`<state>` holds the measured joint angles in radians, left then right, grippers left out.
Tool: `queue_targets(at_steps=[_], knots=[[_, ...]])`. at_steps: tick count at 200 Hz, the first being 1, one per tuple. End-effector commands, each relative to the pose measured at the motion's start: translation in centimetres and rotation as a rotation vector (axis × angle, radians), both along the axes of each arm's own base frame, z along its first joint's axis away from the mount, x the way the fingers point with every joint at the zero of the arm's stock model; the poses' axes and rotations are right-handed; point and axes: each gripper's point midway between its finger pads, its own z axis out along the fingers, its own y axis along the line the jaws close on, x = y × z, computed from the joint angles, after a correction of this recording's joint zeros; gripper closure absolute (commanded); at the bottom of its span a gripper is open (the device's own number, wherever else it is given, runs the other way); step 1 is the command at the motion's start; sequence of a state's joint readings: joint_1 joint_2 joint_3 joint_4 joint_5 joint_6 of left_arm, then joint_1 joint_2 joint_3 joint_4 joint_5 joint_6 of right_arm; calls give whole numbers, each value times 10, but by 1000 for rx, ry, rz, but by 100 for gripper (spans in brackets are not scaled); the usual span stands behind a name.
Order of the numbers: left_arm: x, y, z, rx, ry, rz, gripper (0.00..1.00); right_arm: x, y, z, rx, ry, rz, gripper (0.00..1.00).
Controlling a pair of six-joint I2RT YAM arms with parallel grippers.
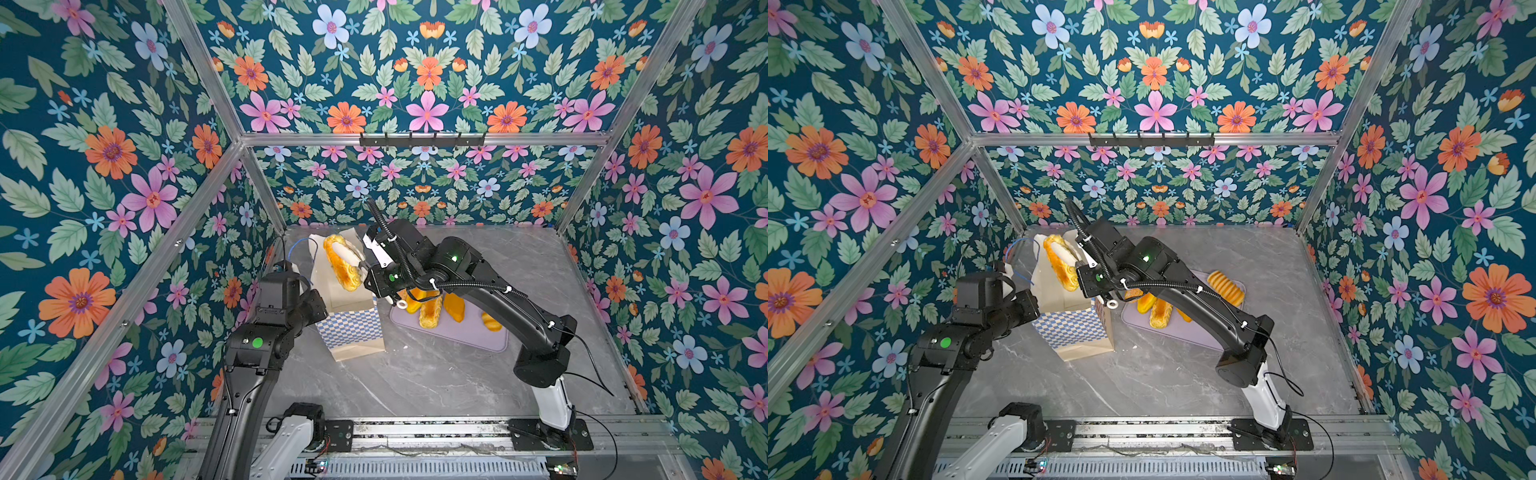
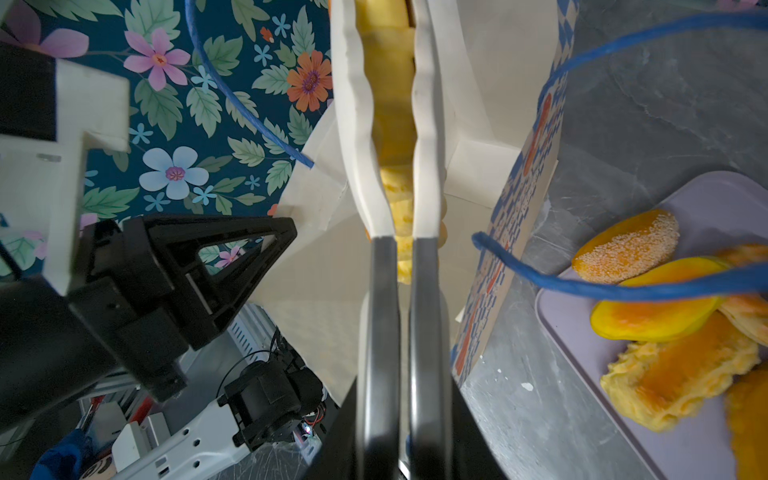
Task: Place the fake bread into the paper bag
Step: 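Carry the bread in the tongs over the open bag held by the left gripper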
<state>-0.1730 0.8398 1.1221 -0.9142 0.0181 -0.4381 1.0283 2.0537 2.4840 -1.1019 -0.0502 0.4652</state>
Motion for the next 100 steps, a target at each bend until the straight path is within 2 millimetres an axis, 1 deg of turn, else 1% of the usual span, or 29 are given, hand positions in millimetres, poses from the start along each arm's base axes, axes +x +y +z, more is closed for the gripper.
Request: queue_targets(at_steps=[1,46,100], knots=[[1,0,0,5,-5,-2,87,1,-2,-5,-25,-9,-3,83],[3,-1,-2,4,-3,-4,88,-3,-3,-18,-64,4,7,76],[2,0,-1,1,-6,-2,88,-10,-3,-14,-61,-4,20,68]])
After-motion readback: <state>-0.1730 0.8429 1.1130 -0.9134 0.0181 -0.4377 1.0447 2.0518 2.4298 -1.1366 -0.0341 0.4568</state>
